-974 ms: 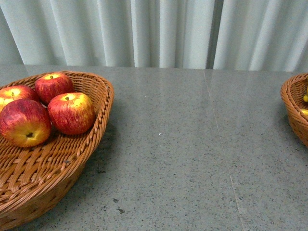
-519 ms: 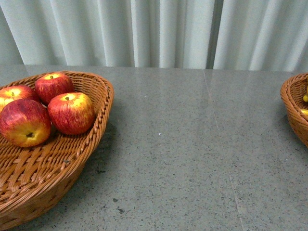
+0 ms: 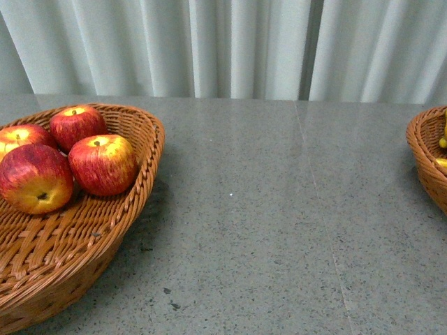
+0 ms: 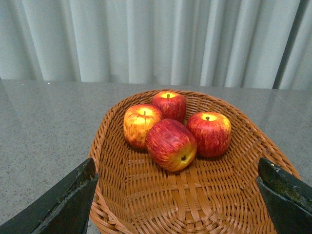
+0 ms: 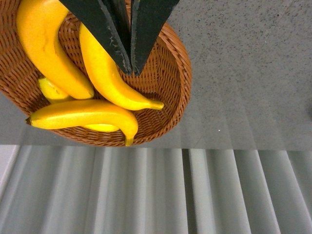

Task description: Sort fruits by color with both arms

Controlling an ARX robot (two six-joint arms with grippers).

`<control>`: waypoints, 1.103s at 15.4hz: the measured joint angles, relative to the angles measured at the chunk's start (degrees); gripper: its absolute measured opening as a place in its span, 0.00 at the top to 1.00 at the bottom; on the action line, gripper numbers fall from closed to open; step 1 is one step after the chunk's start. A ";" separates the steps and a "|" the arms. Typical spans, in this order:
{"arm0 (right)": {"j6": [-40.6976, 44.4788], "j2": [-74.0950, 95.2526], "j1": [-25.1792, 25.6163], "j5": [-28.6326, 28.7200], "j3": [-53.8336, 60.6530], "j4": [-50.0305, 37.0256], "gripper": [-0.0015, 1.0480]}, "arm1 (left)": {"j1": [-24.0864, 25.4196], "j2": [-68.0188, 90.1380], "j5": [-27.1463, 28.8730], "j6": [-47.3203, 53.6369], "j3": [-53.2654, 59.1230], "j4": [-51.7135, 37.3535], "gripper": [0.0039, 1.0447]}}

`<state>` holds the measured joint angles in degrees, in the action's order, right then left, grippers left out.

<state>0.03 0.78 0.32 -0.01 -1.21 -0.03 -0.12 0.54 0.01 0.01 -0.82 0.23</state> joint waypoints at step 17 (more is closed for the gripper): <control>-0.02 -0.52 0.00 0.00 0.46 0.31 0.11 | 0.00 0.00 0.00 0.00 0.00 0.00 0.06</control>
<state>0.01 0.25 0.32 -0.01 -0.75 0.27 -0.12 0.54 0.01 0.01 -0.82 0.23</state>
